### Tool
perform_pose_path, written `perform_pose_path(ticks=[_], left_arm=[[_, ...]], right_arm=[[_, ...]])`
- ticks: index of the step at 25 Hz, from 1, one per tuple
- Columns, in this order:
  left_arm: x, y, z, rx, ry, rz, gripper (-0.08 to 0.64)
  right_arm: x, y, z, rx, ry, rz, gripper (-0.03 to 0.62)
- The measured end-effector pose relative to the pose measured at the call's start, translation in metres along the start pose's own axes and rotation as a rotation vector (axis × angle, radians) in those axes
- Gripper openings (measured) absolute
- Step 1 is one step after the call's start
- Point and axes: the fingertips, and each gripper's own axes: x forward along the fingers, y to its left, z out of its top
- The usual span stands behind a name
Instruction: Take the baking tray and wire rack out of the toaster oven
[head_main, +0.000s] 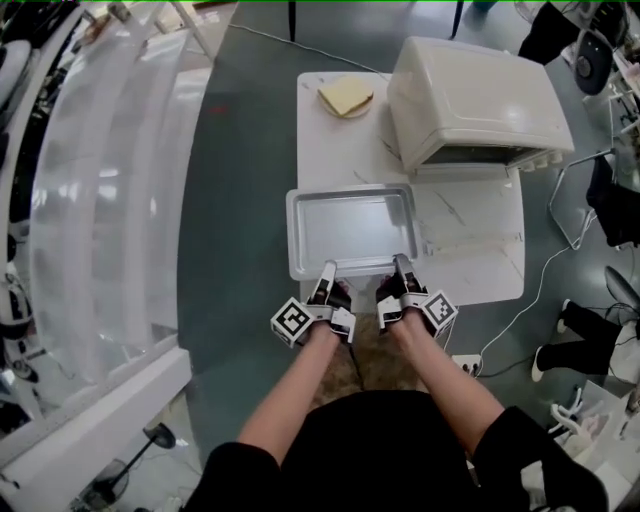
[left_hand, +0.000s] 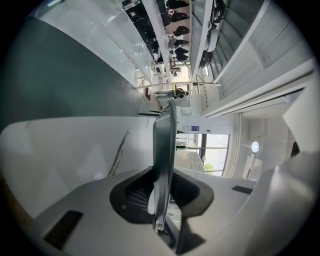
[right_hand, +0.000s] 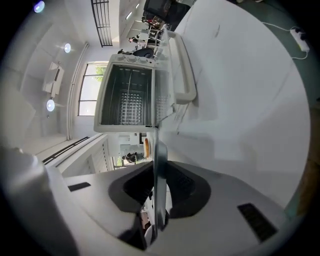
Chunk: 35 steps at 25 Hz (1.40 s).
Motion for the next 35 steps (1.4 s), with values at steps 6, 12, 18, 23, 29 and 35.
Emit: perform_pose_path(ticks=[6,12,18,23,29,35], left_arm=[[0.01,0.02,0.007,-0.009,0.003,0.038,0.092],[0.01,0.038,0.0,-0.049,0.016,0.103,0.091],[0.01,0.066,-0.005,-0.032,0.061,0.266,0.087],[0.017,0.075,-0.009,-0.027,0.14,0.314,0.108],[0.023,0.065,-0.014,-0.03,0.184,0.356,0.216],[0.024,0.059,-0.019,-0.028,0.232,0.426,0.296]], right_arm=[[0.015,-0.02,-0.001,0.009,0.001,-0.023,0.084],[0.017,-0.027,0.003,0.016,0.034,-0.043,0.078],[0.02,-0.044,0.006,-0.002,0.059,-0.144,0.074],[0.033,-0.046,-0.005,0.012,0.125,-0.167,0.154],[0.034,-0.048,-0.01,-0.005,0.153,-0.232,0.221],[0.027,-0.047,-0.02,-0.023,0.175,-0.33,0.284]])
